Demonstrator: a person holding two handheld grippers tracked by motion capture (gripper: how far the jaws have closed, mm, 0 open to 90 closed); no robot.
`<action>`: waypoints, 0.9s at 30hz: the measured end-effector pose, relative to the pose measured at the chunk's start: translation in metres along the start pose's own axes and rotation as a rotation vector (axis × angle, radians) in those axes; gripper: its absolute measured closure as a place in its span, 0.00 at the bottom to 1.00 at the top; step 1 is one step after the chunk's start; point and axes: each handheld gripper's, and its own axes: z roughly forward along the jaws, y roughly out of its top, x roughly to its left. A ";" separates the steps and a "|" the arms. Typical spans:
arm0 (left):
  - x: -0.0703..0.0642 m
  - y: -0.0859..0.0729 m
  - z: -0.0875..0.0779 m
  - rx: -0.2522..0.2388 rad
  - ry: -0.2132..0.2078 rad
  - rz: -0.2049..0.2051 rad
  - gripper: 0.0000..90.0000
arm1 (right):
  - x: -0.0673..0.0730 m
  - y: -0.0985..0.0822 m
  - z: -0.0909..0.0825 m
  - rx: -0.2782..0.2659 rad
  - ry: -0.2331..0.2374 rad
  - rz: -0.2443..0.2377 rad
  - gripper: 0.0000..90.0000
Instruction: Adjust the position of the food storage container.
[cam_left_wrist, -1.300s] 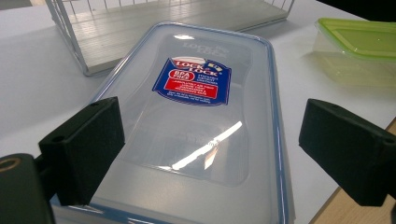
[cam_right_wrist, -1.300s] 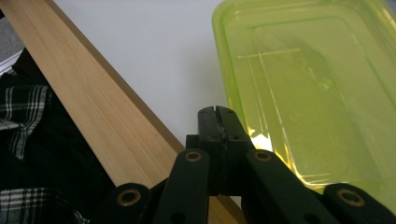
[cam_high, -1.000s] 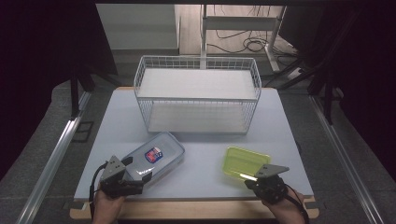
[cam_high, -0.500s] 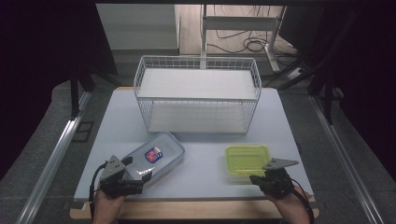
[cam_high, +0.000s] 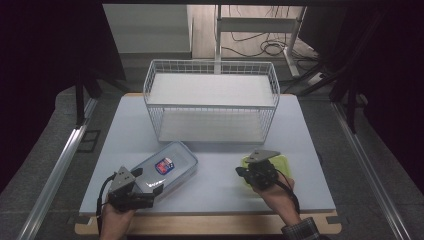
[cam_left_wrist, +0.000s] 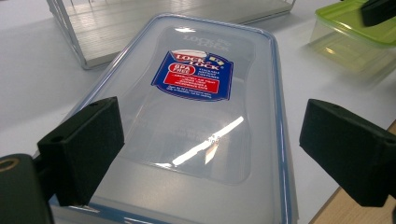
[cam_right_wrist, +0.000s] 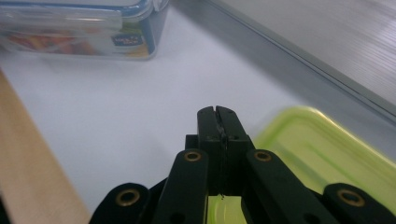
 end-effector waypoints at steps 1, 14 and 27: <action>0.000 0.000 0.000 0.000 0.000 0.000 0.07 | 0.000 0.004 0.013 0.027 -0.003 -0.004 0.99; 0.000 0.000 -0.002 0.011 0.008 0.004 0.07 | -0.021 -0.010 0.017 0.090 -0.065 0.015 1.00; 0.004 0.002 -0.008 0.015 0.021 -0.026 0.08 | -0.069 -0.040 -0.011 0.105 -0.164 0.112 0.99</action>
